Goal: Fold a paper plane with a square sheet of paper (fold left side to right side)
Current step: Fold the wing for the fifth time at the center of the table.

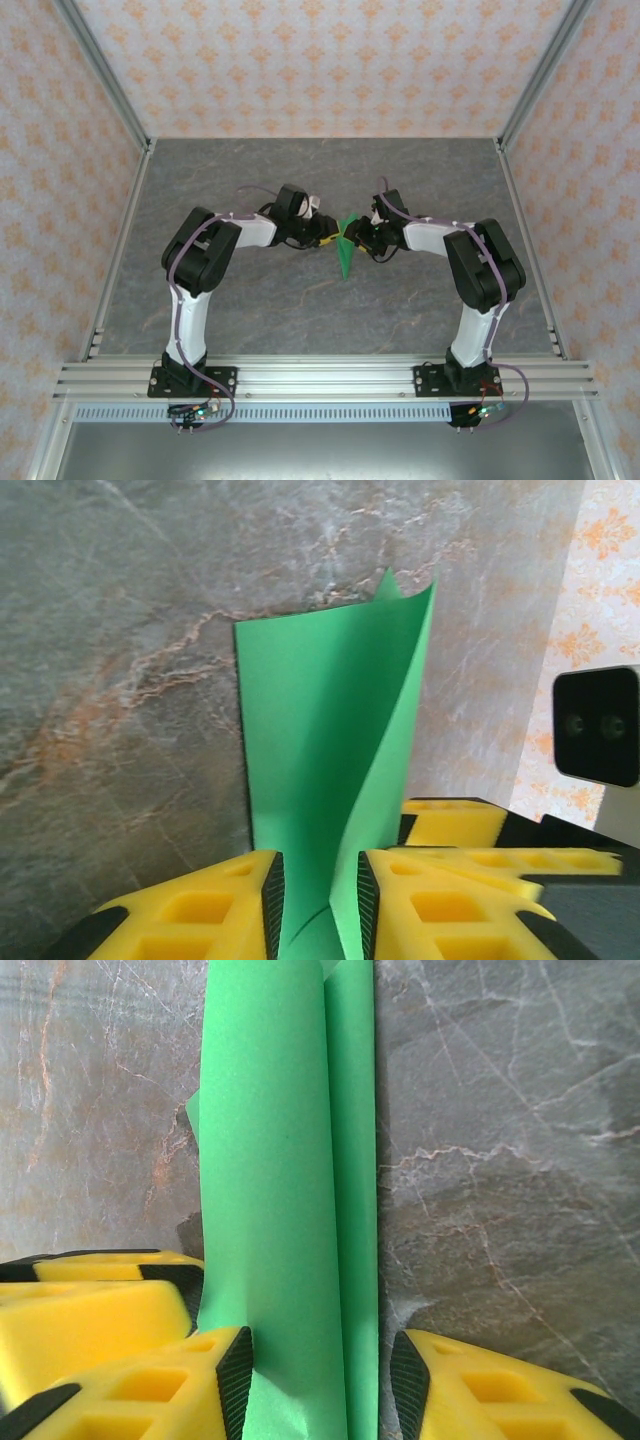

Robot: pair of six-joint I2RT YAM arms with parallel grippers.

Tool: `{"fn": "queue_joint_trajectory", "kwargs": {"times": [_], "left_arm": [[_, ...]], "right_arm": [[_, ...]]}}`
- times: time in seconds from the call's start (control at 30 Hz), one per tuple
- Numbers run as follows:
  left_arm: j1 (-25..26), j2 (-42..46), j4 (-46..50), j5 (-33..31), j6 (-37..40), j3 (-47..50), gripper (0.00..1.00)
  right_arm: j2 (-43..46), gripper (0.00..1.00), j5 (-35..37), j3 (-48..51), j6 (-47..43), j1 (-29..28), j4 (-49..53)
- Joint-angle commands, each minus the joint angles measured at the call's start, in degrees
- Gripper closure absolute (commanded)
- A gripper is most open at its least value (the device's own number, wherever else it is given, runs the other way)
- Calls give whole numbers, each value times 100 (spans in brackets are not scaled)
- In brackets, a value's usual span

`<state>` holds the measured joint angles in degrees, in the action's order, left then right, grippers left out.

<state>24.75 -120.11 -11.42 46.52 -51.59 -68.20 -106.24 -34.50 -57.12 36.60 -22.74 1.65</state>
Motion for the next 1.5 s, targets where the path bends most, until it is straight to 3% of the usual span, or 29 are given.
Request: {"fn": "queue_joint_trajectory", "kwargs": {"times": [0.0, 0.23, 0.7, 0.97, 1.27, 1.47], "left_arm": [[42, -91, -178, 146, -92, -70, 72], [73, -150, -238, 177, -142, -116, 76], [71, -148, -124, 92, -67, -204, 100], [69, -136, 17, 60, 57, -290, 100], [73, -140, 79, 41, 89, -302, 100], [73, -147, 46, 32, 88, -291, 100]], "right_arm": [[-309, 54, 322, 61, -82, -18, 402], [-319, 54, 308, 52, -82, -13, 412], [23, 50, 145, -88, -162, 99, 385], [110, 43, -71, -538, -110, 431, 379], [-336, 21, -83, -1103, -13, 429, 352], [-630, 18, -128, -1408, -19, 414, 461]]}}
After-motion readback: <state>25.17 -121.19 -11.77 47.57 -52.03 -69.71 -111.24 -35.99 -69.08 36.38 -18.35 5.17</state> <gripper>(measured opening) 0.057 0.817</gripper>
